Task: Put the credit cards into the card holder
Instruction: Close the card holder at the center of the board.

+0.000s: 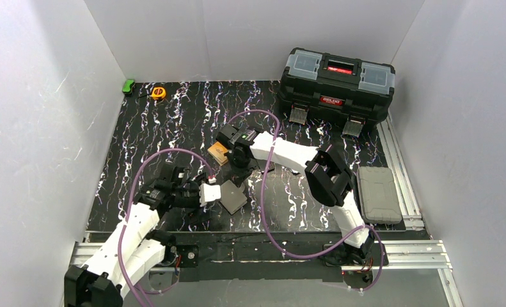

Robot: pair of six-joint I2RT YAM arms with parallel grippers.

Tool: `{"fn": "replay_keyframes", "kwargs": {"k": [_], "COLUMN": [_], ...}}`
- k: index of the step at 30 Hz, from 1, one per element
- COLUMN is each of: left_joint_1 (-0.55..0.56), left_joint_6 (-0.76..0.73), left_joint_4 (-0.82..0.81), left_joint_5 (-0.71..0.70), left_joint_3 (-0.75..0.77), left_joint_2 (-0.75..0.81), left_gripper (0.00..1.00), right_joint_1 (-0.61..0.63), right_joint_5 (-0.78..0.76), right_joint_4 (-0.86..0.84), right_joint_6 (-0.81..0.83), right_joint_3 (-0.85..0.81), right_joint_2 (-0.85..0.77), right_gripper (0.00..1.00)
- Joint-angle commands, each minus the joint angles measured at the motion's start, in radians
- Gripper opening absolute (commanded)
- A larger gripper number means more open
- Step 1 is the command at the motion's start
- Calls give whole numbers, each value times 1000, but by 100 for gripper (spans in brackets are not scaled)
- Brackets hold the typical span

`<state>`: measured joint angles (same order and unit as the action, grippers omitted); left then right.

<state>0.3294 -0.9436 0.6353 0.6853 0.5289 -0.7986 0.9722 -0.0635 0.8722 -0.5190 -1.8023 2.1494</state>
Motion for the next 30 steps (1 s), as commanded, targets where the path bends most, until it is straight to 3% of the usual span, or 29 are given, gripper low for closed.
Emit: {"fn": "replay_keyframes", "kwargs": {"k": [1,5,11,23,26,30], "left_joint_1": [-1,-1,0,0,0,2], "left_joint_6": [-189,-327,-544,-963,-1068,-1143], "left_joint_4": [-152,-269,-448,-375,-316,-291], "left_joint_5": [28,31,119,227,232,229], "left_joint_3": [-69,-145,-280,-218,-195,-195], "left_joint_2": [9,28,57,-181,-227,-257], "left_gripper": [89,79,74,62,52,29], "right_joint_1": [-22,-44,-66,-72,-72,-72], "right_joint_5": [39,88,156,248,264,297], "right_joint_4": [-4,-21,-46,-62,-64,-77], "right_joint_6": [-1,-9,14,4,5,6], "right_joint_3": [18,60,90,81,77,84], "right_joint_2": [-40,-63,-85,-109,-105,-102], "right_gripper": [4,1,1,1,1,1]}}
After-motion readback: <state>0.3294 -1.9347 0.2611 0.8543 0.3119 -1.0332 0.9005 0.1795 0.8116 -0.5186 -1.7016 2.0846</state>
